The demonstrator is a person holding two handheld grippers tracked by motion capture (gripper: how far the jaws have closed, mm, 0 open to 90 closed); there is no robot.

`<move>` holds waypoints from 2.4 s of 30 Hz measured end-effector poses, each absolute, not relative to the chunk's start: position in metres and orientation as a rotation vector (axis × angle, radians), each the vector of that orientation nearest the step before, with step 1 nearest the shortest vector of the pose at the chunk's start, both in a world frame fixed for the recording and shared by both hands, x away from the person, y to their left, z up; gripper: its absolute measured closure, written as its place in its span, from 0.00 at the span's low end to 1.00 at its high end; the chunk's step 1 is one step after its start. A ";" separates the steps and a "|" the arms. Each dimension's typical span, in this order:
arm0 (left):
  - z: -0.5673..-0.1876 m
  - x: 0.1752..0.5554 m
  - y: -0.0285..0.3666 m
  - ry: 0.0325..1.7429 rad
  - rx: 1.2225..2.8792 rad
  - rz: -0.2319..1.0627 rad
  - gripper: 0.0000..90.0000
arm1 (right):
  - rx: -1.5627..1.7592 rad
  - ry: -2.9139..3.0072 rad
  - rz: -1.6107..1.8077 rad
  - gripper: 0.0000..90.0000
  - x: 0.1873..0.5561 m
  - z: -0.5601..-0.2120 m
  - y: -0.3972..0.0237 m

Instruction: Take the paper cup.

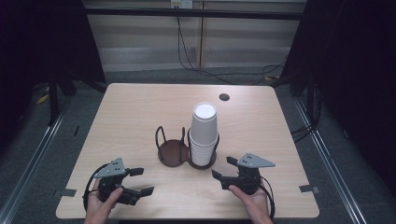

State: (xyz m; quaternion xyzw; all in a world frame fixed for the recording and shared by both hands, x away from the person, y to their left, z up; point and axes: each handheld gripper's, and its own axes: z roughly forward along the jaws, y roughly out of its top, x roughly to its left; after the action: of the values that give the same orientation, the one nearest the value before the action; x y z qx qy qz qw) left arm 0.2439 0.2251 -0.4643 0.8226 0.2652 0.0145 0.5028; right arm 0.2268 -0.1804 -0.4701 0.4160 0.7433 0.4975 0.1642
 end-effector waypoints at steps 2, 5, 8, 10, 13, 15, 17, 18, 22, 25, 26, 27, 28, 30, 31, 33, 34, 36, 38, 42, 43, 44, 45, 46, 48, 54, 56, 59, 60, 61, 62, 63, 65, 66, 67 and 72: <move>-0.464 0.244 0.225 0.635 1.990 0.029 0.18 | 1.191 2.128 1.431 0.24 0.227 -0.469 -0.181; -0.464 0.245 0.226 0.644 1.980 0.020 0.18 | 1.199 2.142 1.440 0.24 0.227 -0.470 -0.183; -0.464 0.245 0.226 0.641 1.989 0.015 0.18 | 1.195 2.155 1.440 0.25 0.227 -0.470 -0.183; -0.465 0.246 0.225 0.645 1.999 0.014 0.18 | 1.188 2.157 1.429 0.25 0.226 -0.469 -0.183; -0.465 0.247 0.225 0.652 1.997 0.019 0.18 | 1.193 2.163 1.434 0.26 0.227 -0.465 -0.184; -0.465 0.248 0.225 0.659 1.994 0.020 0.18 | 1.191 2.174 1.440 0.28 0.227 -0.463 -0.184; -0.465 0.248 0.226 0.660 1.992 0.021 0.18 | 1.191 2.186 1.438 0.30 0.226 -0.462 -0.184; -0.465 0.247 0.226 0.665 1.987 0.018 0.18 | 1.188 2.196 1.445 0.31 0.226 -0.461 -0.184; -0.464 0.246 0.227 0.658 1.987 0.022 0.18 | 1.173 2.222 1.431 0.31 0.223 -0.458 -0.182; -0.464 0.246 0.227 0.652 1.994 0.012 0.18 | 1.140 2.227 1.425 0.31 0.220 -0.451 -0.180; -0.464 0.246 0.226 0.648 1.994 0.012 0.18 | 1.136 2.227 1.424 0.32 0.219 -0.449 -0.179; -0.464 0.246 0.226 0.642 1.997 0.008 0.18 | 1.137 2.231 1.420 0.32 0.219 -0.445 -0.179; -0.464 0.246 0.226 0.645 1.997 0.007 0.18 | 1.137 2.231 1.420 0.32 0.219 -0.445 -0.179; -0.464 0.246 0.226 0.648 1.993 0.004 0.18 | 1.141 2.234 1.410 0.32 0.220 -0.442 -0.180; -0.464 0.246 0.226 0.649 1.994 0.004 0.18 | 1.135 2.225 1.398 0.37 0.218 -0.440 -0.181; -0.464 0.246 0.227 0.650 1.994 0.005 0.18 | 1.120 2.262 1.405 0.39 0.219 -0.437 -0.180; -0.464 0.246 0.227 0.652 1.996 0.005 0.18 | 1.120 2.262 1.405 0.39 0.219 -0.437 -0.180; -0.464 0.247 0.227 0.658 1.992 0.000 0.18 | 1.116 2.286 1.393 0.39 0.219 -0.434 -0.179; -0.464 0.246 0.228 0.669 1.985 -0.001 0.18 | 1.127 2.290 1.383 0.39 0.219 -0.430 -0.179; -0.463 0.247 0.232 0.671 1.986 -0.004 0.18 | 1.130 2.295 1.396 0.39 0.221 -0.417 -0.181; -0.463 0.248 0.233 0.667 1.982 -0.012 0.18 | 1.123 2.302 1.403 0.39 0.222 -0.415 -0.181; -0.462 0.248 0.234 0.672 1.976 -0.014 0.18 | 1.123 2.310 1.404 0.39 0.223 -0.412 -0.182; -0.462 0.248 0.235 0.685 1.971 0.006 0.18 | 1.119 2.313 1.408 0.39 0.224 -0.410 -0.183; -0.462 0.248 0.235 0.685 1.971 0.006 0.18 | 1.123 2.319 1.402 0.38 0.226 -0.409 -0.183; -0.462 0.250 0.236 0.688 1.960 -0.001 0.18 | 1.131 2.334 1.409 0.35 0.231 -0.406 -0.184; -0.462 0.247 0.235 0.662 1.974 0.005 0.18 | 1.122 2.317 1.411 0.28 0.240 -0.400 -0.183; -0.461 0.247 0.235 0.652 1.980 0.007 0.18 | 1.121 2.326 1.419 0.27 0.243 -0.395 -0.183; -0.460 0.246 0.234 0.648 1.990 0.022 0.18 | 1.121 2.414 1.430 0.21 0.252 -0.386 -0.184; -0.460 0.246 0.234 0.648 1.990 0.022 0.18 | 1.121 2.414 1.430 0.21 0.252 -0.386 -0.184; -0.460 0.246 0.235 0.645 1.992 0.019 0.18 | 1.112 2.449 1.413 0.20 0.255 -0.382 -0.183; -0.460 0.246 0.234 0.640 1.988 0.017 0.18 | 1.103 2.439 1.407 0.21 0.256 -0.379 -0.182; -0.460 0.246 0.234 0.637 1.987 0.016 0.18 | 1.098 2.425 1.398 0.21 0.256 -0.377 -0.182; -0.459 0.246 0.234 0.635 1.990 0.017 0.18 | 1.085 2.423 1.425 0.21 0.257 -0.372 -0.181; -0.459 0.246 0.234 0.635 1.990 0.017 0.18 | 1.085 2.423 1.425 0.21 0.257 -0.372 -0.181; -0.459 0.246 0.234 0.634 1.993 0.018 0.18 | 1.080 2.401 1.454 0.21 0.259 -0.366 -0.181; -0.460 0.245 0.233 0.628 2.003 0.017 0.18 | 1.084 2.361 1.490 0.19 0.268 -0.352 -0.182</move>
State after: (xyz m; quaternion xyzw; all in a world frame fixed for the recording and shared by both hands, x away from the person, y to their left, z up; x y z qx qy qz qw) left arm 0.2454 0.2330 -0.4598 0.8274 0.2595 0.0069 0.4980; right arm 0.2679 -0.1824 -0.3522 0.3611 0.7862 0.4962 0.0735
